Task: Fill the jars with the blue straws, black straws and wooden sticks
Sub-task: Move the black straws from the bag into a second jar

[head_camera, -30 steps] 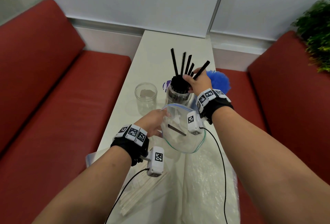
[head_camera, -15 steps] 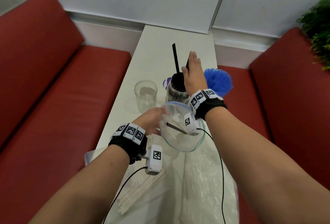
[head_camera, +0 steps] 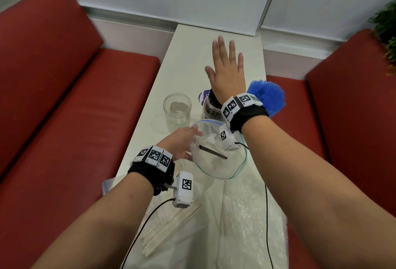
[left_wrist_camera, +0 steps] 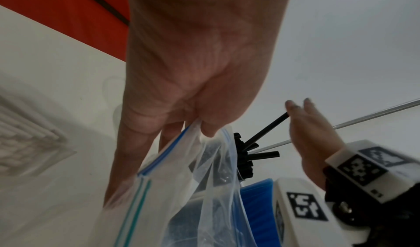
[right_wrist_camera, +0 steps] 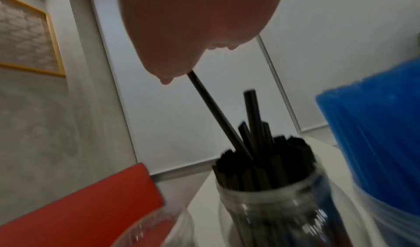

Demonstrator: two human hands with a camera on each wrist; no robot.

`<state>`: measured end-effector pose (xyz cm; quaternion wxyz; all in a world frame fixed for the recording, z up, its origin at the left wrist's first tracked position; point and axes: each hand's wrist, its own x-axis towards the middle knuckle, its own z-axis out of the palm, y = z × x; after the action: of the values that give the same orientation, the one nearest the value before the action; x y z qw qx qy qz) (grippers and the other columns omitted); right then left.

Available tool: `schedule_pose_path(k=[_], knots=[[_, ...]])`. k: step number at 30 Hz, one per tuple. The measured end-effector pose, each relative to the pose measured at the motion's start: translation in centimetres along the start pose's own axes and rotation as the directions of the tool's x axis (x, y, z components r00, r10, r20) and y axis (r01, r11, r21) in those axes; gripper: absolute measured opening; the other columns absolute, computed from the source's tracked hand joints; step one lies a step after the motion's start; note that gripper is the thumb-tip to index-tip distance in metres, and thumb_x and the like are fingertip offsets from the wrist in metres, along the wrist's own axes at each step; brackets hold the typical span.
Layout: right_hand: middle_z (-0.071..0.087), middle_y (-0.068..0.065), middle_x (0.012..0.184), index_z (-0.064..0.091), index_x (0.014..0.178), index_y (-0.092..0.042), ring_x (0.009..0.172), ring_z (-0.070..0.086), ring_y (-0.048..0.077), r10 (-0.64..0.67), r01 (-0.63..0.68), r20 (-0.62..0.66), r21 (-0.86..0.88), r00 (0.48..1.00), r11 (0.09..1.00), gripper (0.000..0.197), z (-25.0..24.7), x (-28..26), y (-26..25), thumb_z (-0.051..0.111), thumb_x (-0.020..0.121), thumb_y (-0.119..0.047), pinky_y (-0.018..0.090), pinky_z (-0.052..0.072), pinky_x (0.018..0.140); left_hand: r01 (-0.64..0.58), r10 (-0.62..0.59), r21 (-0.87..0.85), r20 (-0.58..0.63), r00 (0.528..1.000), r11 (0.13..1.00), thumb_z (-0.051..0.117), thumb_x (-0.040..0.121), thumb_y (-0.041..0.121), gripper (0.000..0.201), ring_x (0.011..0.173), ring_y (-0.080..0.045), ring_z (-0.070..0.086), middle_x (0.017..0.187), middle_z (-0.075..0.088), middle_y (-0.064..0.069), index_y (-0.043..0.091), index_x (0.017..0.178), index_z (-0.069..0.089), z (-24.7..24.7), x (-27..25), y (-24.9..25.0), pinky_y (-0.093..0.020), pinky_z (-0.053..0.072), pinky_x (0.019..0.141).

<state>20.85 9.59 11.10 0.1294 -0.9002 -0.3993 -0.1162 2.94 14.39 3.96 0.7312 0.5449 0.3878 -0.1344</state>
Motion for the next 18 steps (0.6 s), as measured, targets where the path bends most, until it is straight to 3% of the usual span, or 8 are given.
schedule_pose_path(k=[4,6,8,13,16,18], knots=[[-0.003,0.001,0.170,0.006,0.161,-0.013,0.156,-0.009,0.026,0.156,-0.155,0.338,-0.028,0.928,0.987,0.063,3.4,-3.0,1.9,0.023,0.109,-0.043,0.050,0.000,0.126,0.001,-0.001,-0.005,0.016,1.000,1.000,0.035,0.104,0.043,0.040,0.087,-0.032,0.064,0.109,0.063,-0.017,0.012,0.110,0.059,-0.1,-0.1,-0.1,-0.048,0.056,0.077],[0.000,0.004,0.170,0.009,0.161,-0.009,0.156,-0.007,0.028,0.159,-0.186,0.439,0.018,0.884,0.982,0.064,4.4,-4.3,2.4,0.023,0.109,-0.044,0.049,0.005,0.126,0.001,-0.001,0.003,0.014,1.000,1.000,0.035,0.103,0.044,0.040,0.086,-0.032,0.062,0.112,0.061,-0.018,0.013,0.110,0.059,-0.1,-0.2,-0.2,-0.046,0.056,0.073],[0.001,0.008,0.170,0.010,0.160,-0.008,0.156,-0.005,0.030,0.151,-0.207,0.451,0.077,0.879,0.975,0.065,4.5,-4.6,2.6,0.025,0.109,-0.045,0.048,0.008,0.126,0.001,-0.002,0.010,0.015,1.000,1.000,0.036,0.103,0.044,0.040,0.088,-0.033,0.063,0.113,0.061,-0.018,0.013,0.110,0.060,-0.1,-0.2,-0.2,-0.046,0.057,0.074],[-0.004,0.017,0.168,0.005,0.161,-0.009,0.155,-0.007,0.037,0.220,-0.253,0.248,0.109,0.944,0.961,0.072,3.6,-3.9,2.9,0.032,0.107,-0.049,0.047,0.002,0.125,0.001,-0.001,0.023,0.008,1.000,1.000,0.036,0.103,0.044,0.041,0.091,-0.033,0.064,0.098,0.060,-0.014,0.012,0.111,0.060,0.0,-0.5,0.1,-0.047,0.057,0.076],[-0.004,0.018,0.168,0.003,0.160,-0.004,0.156,-0.005,0.031,0.155,-0.152,0.420,-0.040,0.894,0.988,0.079,3.9,-4.3,3.0,0.026,0.105,-0.056,0.043,-0.001,0.126,-0.007,0.007,0.034,0.003,1.000,0.999,0.036,0.103,0.044,0.041,0.091,-0.033,0.064,0.111,0.061,-0.017,0.013,0.113,0.060,0.0,-0.8,0.1,-0.048,0.055,0.080],[-0.006,0.015,0.168,0.001,0.160,-0.003,0.156,-0.007,0.029,0.132,-0.135,0.479,-0.029,0.868,0.990,0.079,3.6,-4.3,2.8,0.028,0.106,-0.055,0.042,-0.002,0.126,-0.011,0.011,0.038,0.001,1.000,0.999,0.036,0.103,0.044,0.041,0.089,-0.032,0.063,0.111,0.061,-0.017,0.012,0.114,0.060,0.0,-1.0,0.0,-0.047,0.055,0.080]])
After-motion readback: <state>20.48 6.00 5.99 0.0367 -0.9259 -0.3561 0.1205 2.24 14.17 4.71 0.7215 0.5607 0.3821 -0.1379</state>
